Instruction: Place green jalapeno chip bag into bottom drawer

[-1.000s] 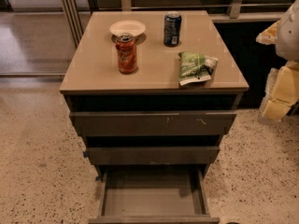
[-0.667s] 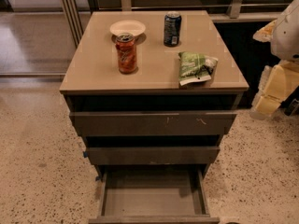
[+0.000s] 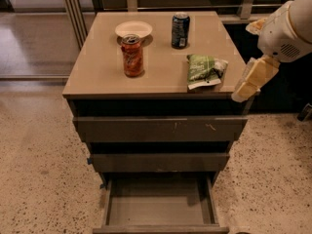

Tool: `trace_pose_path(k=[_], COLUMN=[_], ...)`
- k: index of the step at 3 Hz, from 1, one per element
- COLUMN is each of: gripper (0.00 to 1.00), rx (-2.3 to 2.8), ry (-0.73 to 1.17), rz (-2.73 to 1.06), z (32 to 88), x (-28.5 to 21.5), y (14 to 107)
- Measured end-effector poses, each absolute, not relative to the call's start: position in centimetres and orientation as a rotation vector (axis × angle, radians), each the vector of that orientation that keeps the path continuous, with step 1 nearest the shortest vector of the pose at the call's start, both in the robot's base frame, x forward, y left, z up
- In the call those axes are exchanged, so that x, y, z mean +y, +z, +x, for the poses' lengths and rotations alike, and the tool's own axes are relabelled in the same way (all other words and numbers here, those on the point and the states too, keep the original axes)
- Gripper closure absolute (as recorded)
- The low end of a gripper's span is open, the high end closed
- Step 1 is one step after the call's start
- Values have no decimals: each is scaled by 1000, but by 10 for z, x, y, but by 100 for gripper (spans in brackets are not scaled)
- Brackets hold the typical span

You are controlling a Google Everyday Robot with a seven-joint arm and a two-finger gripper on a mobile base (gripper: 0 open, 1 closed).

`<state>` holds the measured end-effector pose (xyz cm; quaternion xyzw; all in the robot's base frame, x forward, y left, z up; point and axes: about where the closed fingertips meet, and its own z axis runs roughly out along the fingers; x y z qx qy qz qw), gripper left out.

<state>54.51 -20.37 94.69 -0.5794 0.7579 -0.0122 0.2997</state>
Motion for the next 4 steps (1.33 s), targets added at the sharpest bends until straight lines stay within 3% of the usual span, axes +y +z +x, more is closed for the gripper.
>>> trace_pose_path(k=[2,3,4], gripper=[0,0,19], rx=[1937,1945,1946], ry=[155,212,213], rz=[-1506,-1528,-1528], z=[624,636,636], x=[-170,-157,-157], y=[885,860,859])
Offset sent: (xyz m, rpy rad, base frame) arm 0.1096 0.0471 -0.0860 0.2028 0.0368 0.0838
